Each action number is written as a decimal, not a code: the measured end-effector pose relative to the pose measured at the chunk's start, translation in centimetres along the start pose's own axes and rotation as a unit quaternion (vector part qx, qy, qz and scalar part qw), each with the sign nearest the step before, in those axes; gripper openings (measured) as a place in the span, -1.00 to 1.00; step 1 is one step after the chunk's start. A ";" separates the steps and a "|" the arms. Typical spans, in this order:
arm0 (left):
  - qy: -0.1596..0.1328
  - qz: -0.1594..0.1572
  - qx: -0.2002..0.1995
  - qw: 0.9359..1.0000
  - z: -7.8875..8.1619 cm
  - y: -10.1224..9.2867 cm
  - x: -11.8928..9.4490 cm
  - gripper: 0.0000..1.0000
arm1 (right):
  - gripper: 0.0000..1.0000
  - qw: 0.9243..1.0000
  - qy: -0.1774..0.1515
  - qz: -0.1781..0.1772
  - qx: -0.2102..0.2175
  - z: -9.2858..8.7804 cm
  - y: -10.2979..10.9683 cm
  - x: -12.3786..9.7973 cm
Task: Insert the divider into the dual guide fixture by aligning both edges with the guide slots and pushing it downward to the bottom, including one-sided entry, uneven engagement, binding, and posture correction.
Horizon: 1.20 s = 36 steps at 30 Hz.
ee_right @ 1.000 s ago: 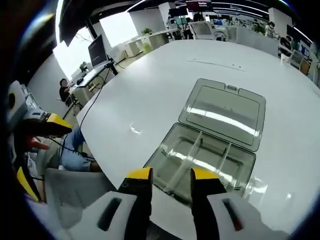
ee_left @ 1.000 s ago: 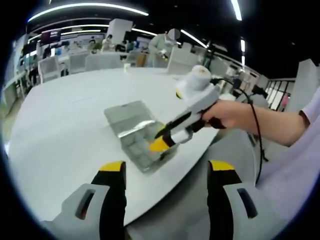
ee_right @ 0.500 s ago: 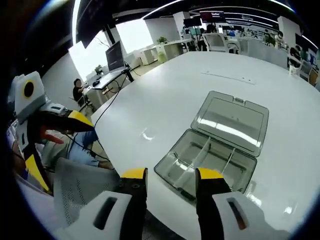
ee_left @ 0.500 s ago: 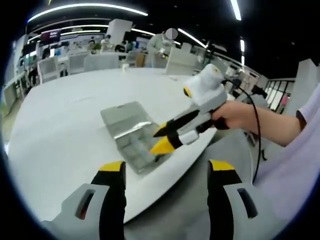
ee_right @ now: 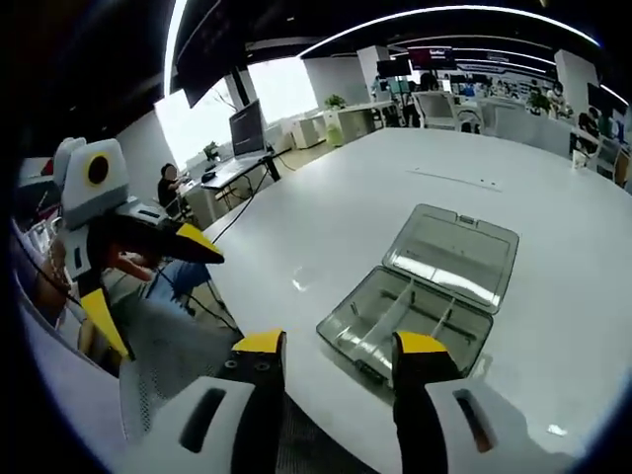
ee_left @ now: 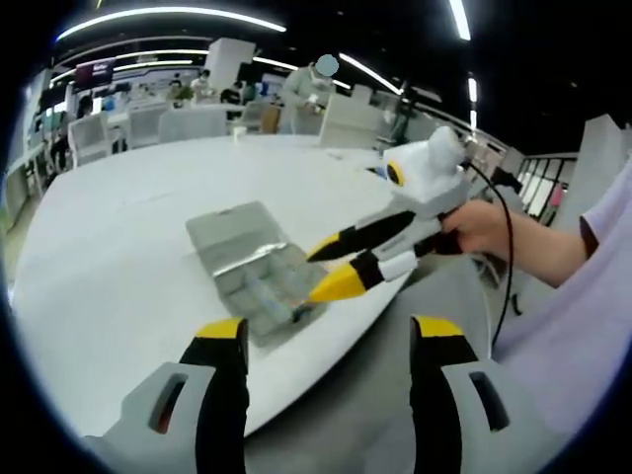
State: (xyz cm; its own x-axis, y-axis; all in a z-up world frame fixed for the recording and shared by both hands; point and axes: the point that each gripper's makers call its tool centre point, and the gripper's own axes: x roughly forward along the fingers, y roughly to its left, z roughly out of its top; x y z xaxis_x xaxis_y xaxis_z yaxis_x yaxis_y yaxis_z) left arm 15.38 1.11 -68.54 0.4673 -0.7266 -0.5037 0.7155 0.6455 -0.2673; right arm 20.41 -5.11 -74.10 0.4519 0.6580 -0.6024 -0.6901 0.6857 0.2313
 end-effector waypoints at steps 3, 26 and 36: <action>0.001 0.000 0.000 1.000 0.0 -0.3 0.0 0.29 | -0.19 1.000 -0.004 0.001 -0.003 -0.2 0.1 -0.5; 0.007 -0.022 0.011 1.000 0.4 -2.2 1.3 0.30 | -0.04 0.999 -0.017 -0.031 0.014 -4.7 -3.1 -5.8; 0.007 -0.032 0.015 0.999 0.6 -2.8 1.7 0.30 | -0.05 0.998 -0.024 -0.057 0.031 -5.8 -4.7 -8.4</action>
State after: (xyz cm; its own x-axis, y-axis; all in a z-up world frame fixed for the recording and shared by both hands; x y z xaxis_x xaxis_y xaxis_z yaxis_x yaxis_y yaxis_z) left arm 14.49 -2.11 -68.13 0.4128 -0.7631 -0.4973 0.7593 0.5899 -0.2749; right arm 16.55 -15.66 -74.55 0.5531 0.5884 -0.5898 -0.5978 0.7734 0.2110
